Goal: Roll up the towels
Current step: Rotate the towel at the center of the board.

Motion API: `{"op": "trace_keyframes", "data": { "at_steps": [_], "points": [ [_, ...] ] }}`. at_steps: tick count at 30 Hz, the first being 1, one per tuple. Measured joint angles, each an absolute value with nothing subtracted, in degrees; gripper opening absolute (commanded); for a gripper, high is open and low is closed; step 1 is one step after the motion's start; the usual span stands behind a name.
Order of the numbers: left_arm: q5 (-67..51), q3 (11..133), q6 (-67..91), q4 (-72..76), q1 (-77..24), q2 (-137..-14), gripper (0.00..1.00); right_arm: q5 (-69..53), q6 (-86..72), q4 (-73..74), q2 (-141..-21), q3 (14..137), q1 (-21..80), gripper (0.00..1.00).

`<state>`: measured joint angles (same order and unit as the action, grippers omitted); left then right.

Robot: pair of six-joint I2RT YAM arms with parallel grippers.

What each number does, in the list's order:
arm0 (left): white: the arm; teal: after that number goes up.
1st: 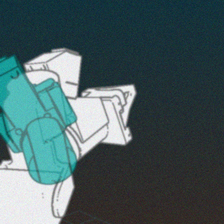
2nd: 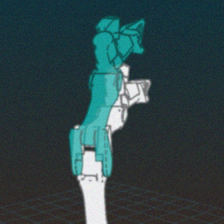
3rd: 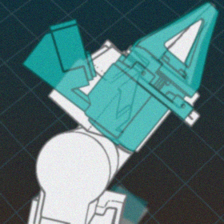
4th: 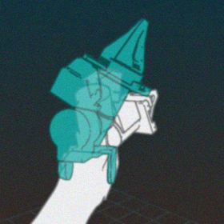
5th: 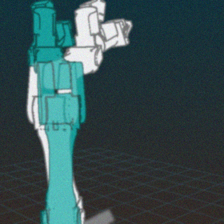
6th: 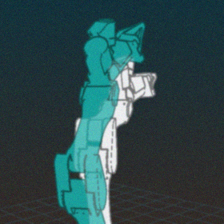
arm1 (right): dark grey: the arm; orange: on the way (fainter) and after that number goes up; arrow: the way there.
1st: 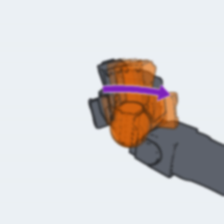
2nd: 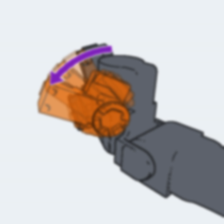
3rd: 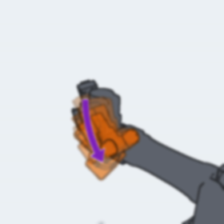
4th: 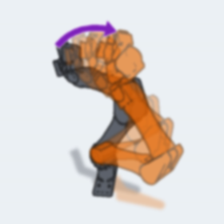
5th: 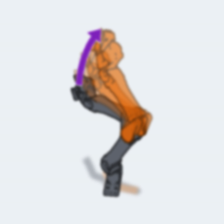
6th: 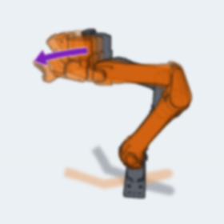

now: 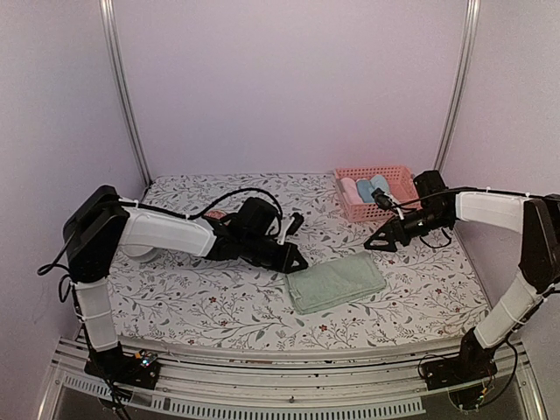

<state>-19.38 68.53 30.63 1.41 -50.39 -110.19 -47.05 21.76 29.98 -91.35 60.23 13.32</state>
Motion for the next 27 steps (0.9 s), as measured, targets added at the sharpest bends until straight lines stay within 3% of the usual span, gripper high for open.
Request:
{"op": "trace_keyframes", "data": {
  "at_steps": [10, 27],
  "points": [
    [-20.29, 68.18, 30.61, -2.9, -50.33, -115.85, 0.1, -48.1, 24.29, 27.16, -92.05, 59.33, 13.34, 0.84],
    [-15.55, 70.06, 25.32, -8.91, -46.24, -110.72, 0.13, -36.12, 26.24, 27.46, -100.84, 60.82, 18.09, 0.53]
  ]
}}
